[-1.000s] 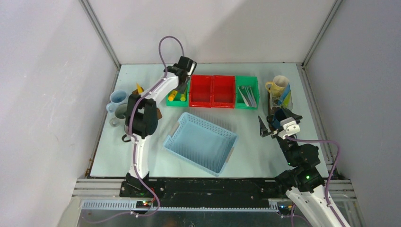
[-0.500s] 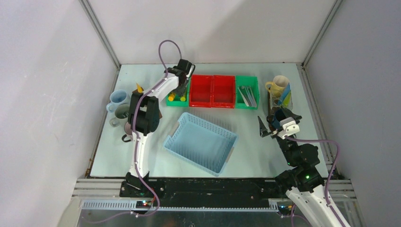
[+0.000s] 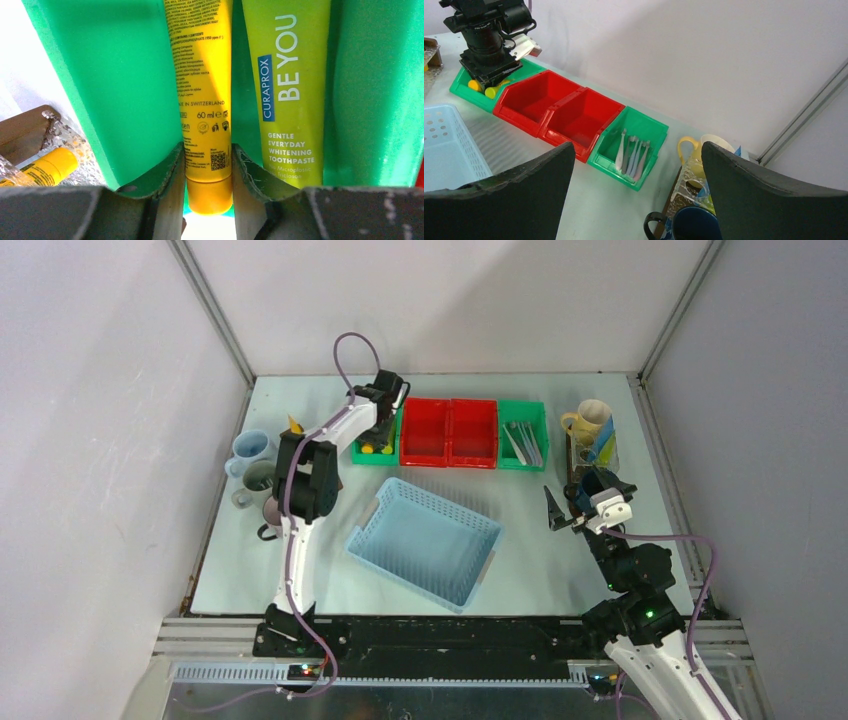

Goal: Prepare toiletry sets of a toothbrush and toothpaste on the tray
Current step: Pick up the toothpaste from the storage box.

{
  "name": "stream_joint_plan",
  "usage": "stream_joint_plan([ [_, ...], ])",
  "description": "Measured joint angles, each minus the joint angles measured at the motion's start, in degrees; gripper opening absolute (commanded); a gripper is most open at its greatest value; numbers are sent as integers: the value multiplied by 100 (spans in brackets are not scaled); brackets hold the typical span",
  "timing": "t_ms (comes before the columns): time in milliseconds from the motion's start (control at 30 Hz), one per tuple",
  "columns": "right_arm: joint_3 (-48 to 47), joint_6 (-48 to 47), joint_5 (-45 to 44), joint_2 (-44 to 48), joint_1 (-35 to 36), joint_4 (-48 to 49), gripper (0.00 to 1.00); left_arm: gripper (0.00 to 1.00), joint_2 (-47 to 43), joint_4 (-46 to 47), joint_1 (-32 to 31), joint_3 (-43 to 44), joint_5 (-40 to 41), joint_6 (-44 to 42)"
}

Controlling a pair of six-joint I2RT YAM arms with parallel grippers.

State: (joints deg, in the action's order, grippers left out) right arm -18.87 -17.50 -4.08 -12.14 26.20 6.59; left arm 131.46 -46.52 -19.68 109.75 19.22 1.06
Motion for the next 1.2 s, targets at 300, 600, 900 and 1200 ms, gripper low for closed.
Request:
stream_joint_plan([
  [300,0,-11,0,0,33,0,99,4,-273,-35,0,0,-59,101],
  [600,0,-11,26,33,46,0,99,0,-1488,273,0,-160,-61,282],
  [900,0,-11,90,55,105,0,99,0,-2977,1075,0,-1318,-175,551],
  [1200,-125,249,332,-223,153,-26,99,0,-4581,2221,0,-3141,-780,999],
])
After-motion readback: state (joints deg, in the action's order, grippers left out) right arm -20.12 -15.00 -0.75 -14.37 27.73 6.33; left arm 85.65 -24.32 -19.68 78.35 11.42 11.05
